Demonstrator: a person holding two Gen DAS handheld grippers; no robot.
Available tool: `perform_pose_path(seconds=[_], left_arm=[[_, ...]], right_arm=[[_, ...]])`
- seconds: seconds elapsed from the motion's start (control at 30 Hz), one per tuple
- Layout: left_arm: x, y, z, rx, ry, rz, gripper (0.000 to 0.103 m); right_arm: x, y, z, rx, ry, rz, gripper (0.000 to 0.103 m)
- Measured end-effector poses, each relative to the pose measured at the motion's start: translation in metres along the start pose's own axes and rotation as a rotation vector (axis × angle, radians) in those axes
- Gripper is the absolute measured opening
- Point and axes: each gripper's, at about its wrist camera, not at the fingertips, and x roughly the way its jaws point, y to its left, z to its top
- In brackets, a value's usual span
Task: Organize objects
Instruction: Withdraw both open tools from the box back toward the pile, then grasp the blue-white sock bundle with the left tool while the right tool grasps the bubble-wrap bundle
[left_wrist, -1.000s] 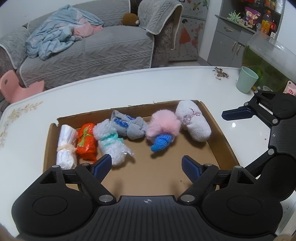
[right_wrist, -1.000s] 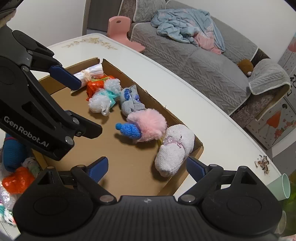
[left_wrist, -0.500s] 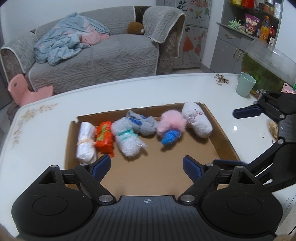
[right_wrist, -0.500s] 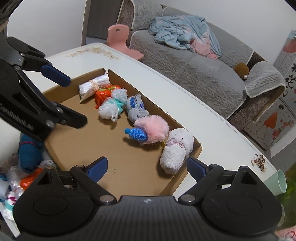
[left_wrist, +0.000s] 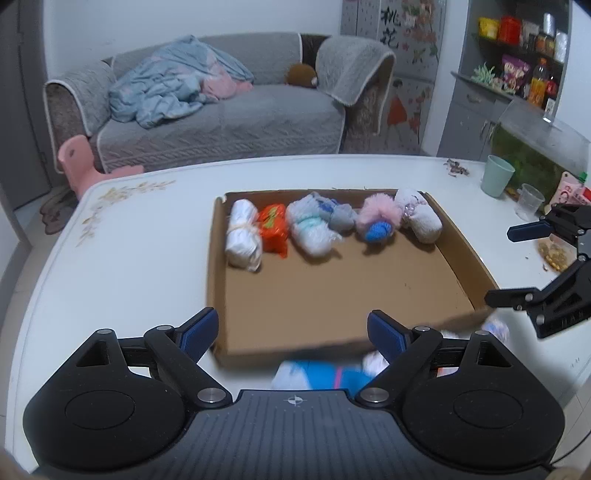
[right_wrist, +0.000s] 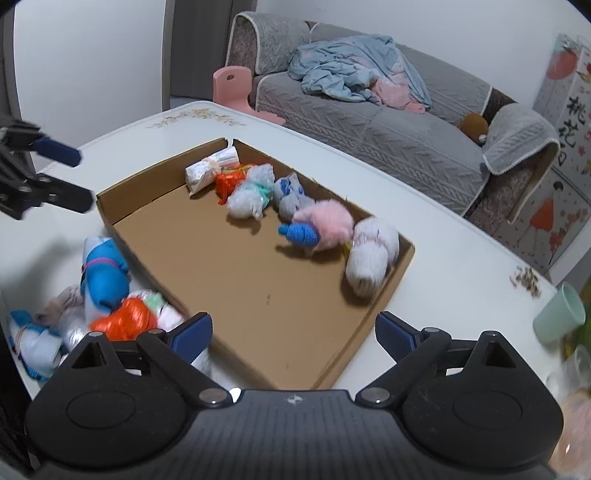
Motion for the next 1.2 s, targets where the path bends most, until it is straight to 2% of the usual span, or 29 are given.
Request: perform_pose_path(seconds=[0.17,0.3,0.4,0.47,0.6,0.7,0.77,0.87,0.93,0.97,1.07,1.13,1.2], left_arm=[[-0.035,0.0,-0.063,0.005,-0.089,-0.009,0.094],[-0.045,-0.013,-0.113,0.038,-0.103,-0.036,0.094],[-0.043,-0.025,-0.133,0.087,-0.1,-0.051,0.094],[-0.036,-0.029,-0.139,0.104,-0.079,-0.051,0.094],[-0.023,-0.029,-0.145,0.068,-0.045,-0.098,0.095],[-0.019,-0.032,-0.149,0.065,-0.037,-0.112,0.094],[-0.018,-0.037,-0.153,0.067,-0.021,-0.121,0.088],[-0.02,-0.042,-0.158,0.076,-0.024,-0.143,0.083],[-0.019,-0.043,-0.158,0.072,-0.023,-0.142,0.079],[-0.017,-0.042,-0.157,0.068,-0.018,-0.145,0.071],[-0.018,-0.042,-0.158,0.066,-0.011,-0.154,0.061],[-0.019,-0.043,-0.157,0.076,-0.009,-0.162,0.059],[-0.017,-0.043,-0.156,0.076,-0.014,-0.157,0.063]], right_arm=[[-0.005,0.005,-0.035,0.07,-0.025,-0.027,0.095],[0.003,0.01,-0.057,0.12,-0.051,-0.043,0.095],[0.008,0.011,-0.07,0.158,-0.067,-0.045,0.095],[0.012,0.01,-0.076,0.185,-0.066,-0.06,0.095],[0.023,0.012,-0.083,0.218,-0.051,-0.076,0.093],[0.025,0.015,-0.086,0.231,-0.051,-0.056,0.081],[0.023,0.015,-0.088,0.244,-0.048,-0.035,0.068],[0.018,0.017,-0.092,0.245,-0.057,-0.019,0.055],[0.016,0.017,-0.094,0.244,-0.061,-0.013,0.054],[0.014,0.017,-0.095,0.245,-0.063,-0.011,0.053],[0.012,0.016,-0.098,0.253,-0.067,-0.006,0.053],[0.01,0.015,-0.1,0.251,-0.067,0.0,0.053],[0.011,0.014,-0.101,0.246,-0.068,0.002,0.053]])
